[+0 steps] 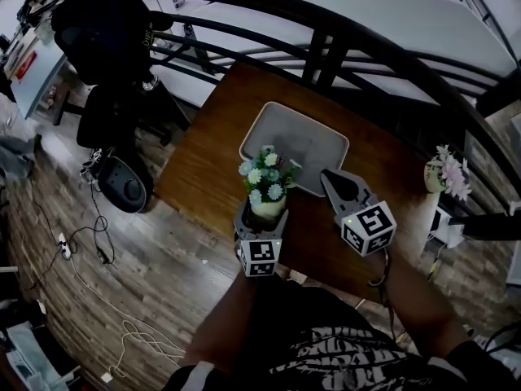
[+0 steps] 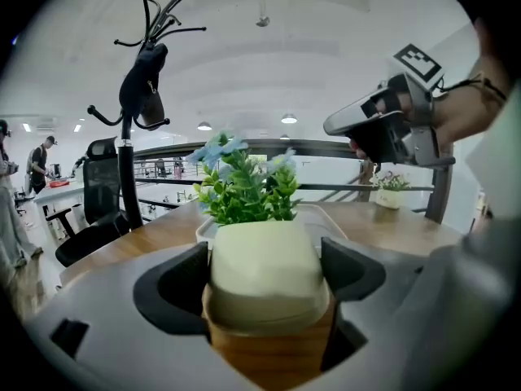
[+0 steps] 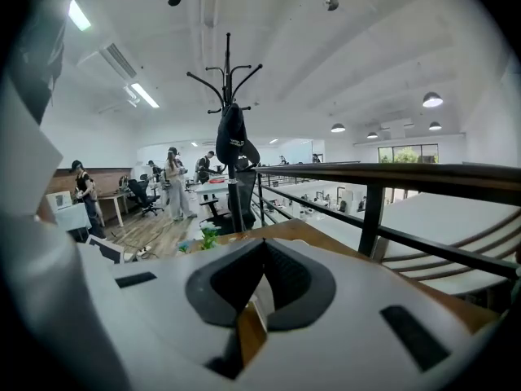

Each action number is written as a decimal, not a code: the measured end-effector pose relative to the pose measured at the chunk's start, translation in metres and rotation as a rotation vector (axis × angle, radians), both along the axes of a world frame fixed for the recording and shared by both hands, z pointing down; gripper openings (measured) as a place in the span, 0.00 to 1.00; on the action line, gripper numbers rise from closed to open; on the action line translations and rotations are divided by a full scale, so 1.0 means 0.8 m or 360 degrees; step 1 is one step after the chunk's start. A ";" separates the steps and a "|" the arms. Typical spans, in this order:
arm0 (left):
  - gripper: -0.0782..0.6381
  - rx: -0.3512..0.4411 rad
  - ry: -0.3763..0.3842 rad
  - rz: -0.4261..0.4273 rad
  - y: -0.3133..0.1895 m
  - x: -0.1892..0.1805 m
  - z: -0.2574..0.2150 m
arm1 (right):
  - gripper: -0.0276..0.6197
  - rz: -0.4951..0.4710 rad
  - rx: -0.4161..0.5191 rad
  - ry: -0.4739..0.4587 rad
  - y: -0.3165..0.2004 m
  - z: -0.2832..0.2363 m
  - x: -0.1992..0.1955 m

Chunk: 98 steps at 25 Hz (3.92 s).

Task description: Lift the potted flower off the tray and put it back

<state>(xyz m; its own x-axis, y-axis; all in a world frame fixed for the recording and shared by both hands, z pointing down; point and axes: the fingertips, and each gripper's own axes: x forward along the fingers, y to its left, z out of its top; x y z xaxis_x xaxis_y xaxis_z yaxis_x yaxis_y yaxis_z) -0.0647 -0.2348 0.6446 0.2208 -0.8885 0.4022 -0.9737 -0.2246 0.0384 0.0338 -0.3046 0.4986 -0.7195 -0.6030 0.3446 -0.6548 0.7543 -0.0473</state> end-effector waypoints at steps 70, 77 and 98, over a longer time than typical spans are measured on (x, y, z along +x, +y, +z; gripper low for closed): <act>0.12 0.0017 0.0158 -0.0220 0.157 -0.029 -0.170 | 0.04 -0.0004 0.0066 -0.0129 0.186 -0.025 0.065; 0.12 0.0007 0.0154 -0.0195 0.148 -0.051 -0.171 | 0.04 0.0093 0.0104 -0.0131 0.193 -0.033 0.049; 0.12 -0.0066 0.0232 0.0018 0.209 -0.059 -0.111 | 0.04 0.0382 0.0043 -0.0038 0.288 -0.015 0.025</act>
<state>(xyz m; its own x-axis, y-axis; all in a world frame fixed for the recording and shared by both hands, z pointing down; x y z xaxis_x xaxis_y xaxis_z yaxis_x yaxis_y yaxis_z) -0.1115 -0.0679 0.5561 0.2896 -0.8689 0.4014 -0.9545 -0.2309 0.1888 0.0535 -0.0745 0.4869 -0.5622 -0.7665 0.3104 -0.8144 0.5784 -0.0467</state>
